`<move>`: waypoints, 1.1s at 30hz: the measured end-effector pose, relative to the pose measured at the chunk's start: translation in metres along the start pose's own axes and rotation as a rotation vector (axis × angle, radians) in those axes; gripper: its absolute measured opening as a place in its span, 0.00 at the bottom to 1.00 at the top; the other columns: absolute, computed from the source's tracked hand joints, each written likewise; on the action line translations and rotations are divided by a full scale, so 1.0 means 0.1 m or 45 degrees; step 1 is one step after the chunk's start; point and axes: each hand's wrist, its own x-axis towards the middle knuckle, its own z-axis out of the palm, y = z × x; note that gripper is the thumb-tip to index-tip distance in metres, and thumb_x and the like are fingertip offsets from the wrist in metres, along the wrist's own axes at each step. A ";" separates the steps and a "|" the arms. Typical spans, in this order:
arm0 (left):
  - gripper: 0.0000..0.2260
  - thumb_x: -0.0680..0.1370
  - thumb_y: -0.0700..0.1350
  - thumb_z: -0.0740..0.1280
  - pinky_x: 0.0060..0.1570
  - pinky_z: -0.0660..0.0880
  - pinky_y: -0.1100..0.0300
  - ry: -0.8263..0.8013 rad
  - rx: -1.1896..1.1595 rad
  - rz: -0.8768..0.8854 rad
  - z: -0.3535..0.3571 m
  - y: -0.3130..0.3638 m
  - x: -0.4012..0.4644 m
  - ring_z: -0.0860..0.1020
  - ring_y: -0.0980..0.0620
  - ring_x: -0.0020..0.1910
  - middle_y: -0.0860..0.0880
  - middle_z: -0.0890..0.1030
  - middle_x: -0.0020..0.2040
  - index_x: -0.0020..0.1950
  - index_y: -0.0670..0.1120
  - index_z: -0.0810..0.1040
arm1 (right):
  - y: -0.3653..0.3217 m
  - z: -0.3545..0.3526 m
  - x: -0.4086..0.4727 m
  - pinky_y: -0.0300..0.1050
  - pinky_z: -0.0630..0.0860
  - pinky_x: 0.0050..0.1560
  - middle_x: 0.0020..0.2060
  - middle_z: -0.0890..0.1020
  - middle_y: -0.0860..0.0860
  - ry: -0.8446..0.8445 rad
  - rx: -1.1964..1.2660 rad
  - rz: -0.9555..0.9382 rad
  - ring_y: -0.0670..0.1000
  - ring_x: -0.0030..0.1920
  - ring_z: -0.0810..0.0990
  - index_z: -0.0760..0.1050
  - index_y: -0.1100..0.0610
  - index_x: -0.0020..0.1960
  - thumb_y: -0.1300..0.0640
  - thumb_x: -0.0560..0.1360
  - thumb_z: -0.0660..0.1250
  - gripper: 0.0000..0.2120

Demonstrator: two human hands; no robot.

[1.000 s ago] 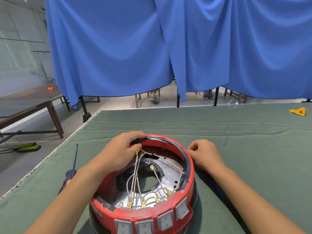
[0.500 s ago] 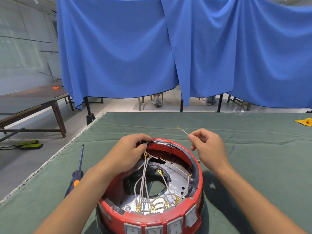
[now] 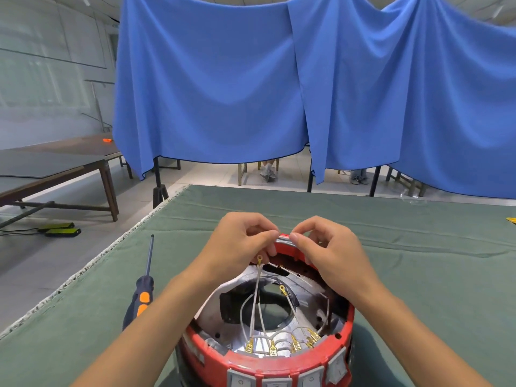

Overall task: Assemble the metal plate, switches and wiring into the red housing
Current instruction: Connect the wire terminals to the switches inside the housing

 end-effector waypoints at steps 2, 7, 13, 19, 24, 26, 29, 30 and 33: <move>0.04 0.76 0.34 0.67 0.25 0.73 0.61 0.042 -0.043 -0.020 -0.02 -0.01 0.01 0.74 0.49 0.23 0.45 0.81 0.29 0.46 0.41 0.80 | 0.00 -0.02 0.01 0.32 0.66 0.25 0.26 0.79 0.50 -0.036 0.220 0.096 0.43 0.21 0.70 0.77 0.51 0.43 0.56 0.75 0.68 0.03; 0.07 0.77 0.34 0.65 0.23 0.72 0.61 0.219 -0.037 -0.017 -0.09 -0.08 0.05 0.73 0.51 0.19 0.48 0.80 0.27 0.44 0.44 0.80 | -0.01 -0.12 0.05 0.38 0.71 0.22 0.35 0.84 0.55 -0.090 0.724 0.326 0.53 0.24 0.78 0.74 0.58 0.50 0.67 0.72 0.68 0.08; 0.08 0.78 0.35 0.65 0.21 0.72 0.61 0.192 0.007 -0.030 -0.08 -0.11 0.06 0.73 0.52 0.19 0.48 0.80 0.27 0.43 0.44 0.80 | 0.01 -0.13 0.04 0.42 0.80 0.33 0.48 0.85 0.55 -0.106 0.878 0.304 0.59 0.39 0.85 0.73 0.59 0.52 0.73 0.72 0.66 0.12; 0.07 0.78 0.35 0.64 0.20 0.70 0.62 0.217 -0.057 -0.055 -0.09 -0.14 0.05 0.72 0.52 0.19 0.48 0.78 0.25 0.43 0.43 0.80 | 0.00 -0.11 0.04 0.40 0.80 0.31 0.48 0.86 0.54 -0.099 0.913 0.302 0.56 0.38 0.86 0.73 0.60 0.53 0.70 0.74 0.66 0.10; 0.07 0.77 0.35 0.65 0.20 0.67 0.65 0.182 -0.077 -0.034 -0.08 -0.13 0.05 0.69 0.53 0.17 0.49 0.76 0.23 0.47 0.44 0.81 | -0.01 -0.09 0.04 0.38 0.79 0.29 0.41 0.86 0.55 0.016 0.886 0.315 0.54 0.36 0.86 0.76 0.60 0.48 0.61 0.75 0.66 0.03; 0.07 0.77 0.34 0.65 0.21 0.69 0.64 0.183 -0.099 0.002 -0.08 -0.11 0.04 0.69 0.52 0.18 0.48 0.76 0.23 0.48 0.44 0.81 | 0.00 -0.08 0.04 0.38 0.79 0.28 0.40 0.86 0.56 0.024 0.891 0.330 0.55 0.36 0.86 0.77 0.60 0.47 0.62 0.75 0.66 0.03; 0.06 0.77 0.33 0.65 0.22 0.71 0.62 0.203 -0.179 0.037 -0.07 -0.07 0.03 0.71 0.50 0.18 0.46 0.77 0.24 0.48 0.42 0.80 | -0.01 -0.10 0.03 0.39 0.79 0.30 0.42 0.86 0.56 0.000 0.908 0.336 0.55 0.37 0.86 0.78 0.61 0.49 0.62 0.74 0.68 0.05; 0.06 0.77 0.34 0.65 0.22 0.72 0.62 0.213 -0.204 0.038 -0.07 -0.06 0.03 0.72 0.50 0.19 0.45 0.77 0.25 0.48 0.42 0.80 | -0.01 -0.11 0.03 0.39 0.79 0.30 0.43 0.86 0.56 -0.009 0.917 0.332 0.56 0.38 0.86 0.78 0.61 0.49 0.61 0.72 0.69 0.06; 0.05 0.77 0.35 0.66 0.22 0.72 0.63 0.243 -0.243 0.024 -0.08 -0.04 0.02 0.73 0.49 0.18 0.44 0.79 0.26 0.49 0.42 0.80 | 0.00 -0.14 0.03 0.39 0.80 0.31 0.44 0.86 0.55 -0.040 0.921 0.320 0.55 0.39 0.86 0.79 0.60 0.50 0.62 0.73 0.68 0.06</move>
